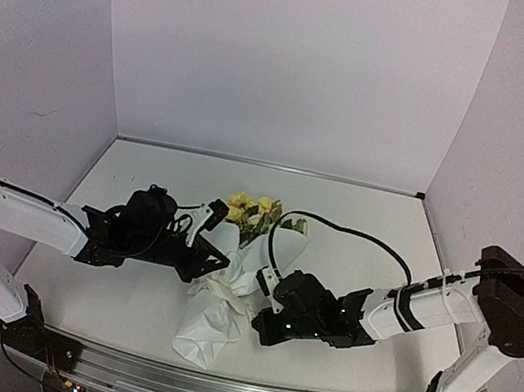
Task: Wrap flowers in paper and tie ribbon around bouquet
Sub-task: Cross the half-tied ribbon with the folded bouquet.
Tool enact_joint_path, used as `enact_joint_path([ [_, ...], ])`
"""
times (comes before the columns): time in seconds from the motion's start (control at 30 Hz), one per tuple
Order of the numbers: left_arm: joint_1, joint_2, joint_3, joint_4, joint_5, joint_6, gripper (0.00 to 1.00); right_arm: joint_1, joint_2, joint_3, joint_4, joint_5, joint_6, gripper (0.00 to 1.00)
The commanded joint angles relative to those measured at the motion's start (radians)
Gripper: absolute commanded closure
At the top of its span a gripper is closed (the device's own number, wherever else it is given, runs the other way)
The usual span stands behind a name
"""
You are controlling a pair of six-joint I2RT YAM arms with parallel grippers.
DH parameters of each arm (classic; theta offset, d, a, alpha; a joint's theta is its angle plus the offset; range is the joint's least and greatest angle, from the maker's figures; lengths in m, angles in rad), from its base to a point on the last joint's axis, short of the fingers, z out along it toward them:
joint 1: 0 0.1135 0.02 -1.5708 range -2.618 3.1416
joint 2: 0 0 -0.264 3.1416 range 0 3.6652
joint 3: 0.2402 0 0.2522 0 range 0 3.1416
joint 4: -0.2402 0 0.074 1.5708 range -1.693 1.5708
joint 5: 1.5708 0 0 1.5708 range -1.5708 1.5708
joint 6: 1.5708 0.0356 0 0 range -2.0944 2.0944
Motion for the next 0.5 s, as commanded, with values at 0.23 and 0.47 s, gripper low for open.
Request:
enact_joint_path([
  [0.23,0.002,-0.100,-0.165,0.173,-0.424,-0.358,0.87,-0.002,0.004,-0.043,0.037,0.062,0.006,1.00],
  [0.47,0.002,-0.140,-0.245,0.149,-0.544,-0.527,0.79,-0.002,-0.020,-0.021,-0.021,0.047,-0.031,1.00],
])
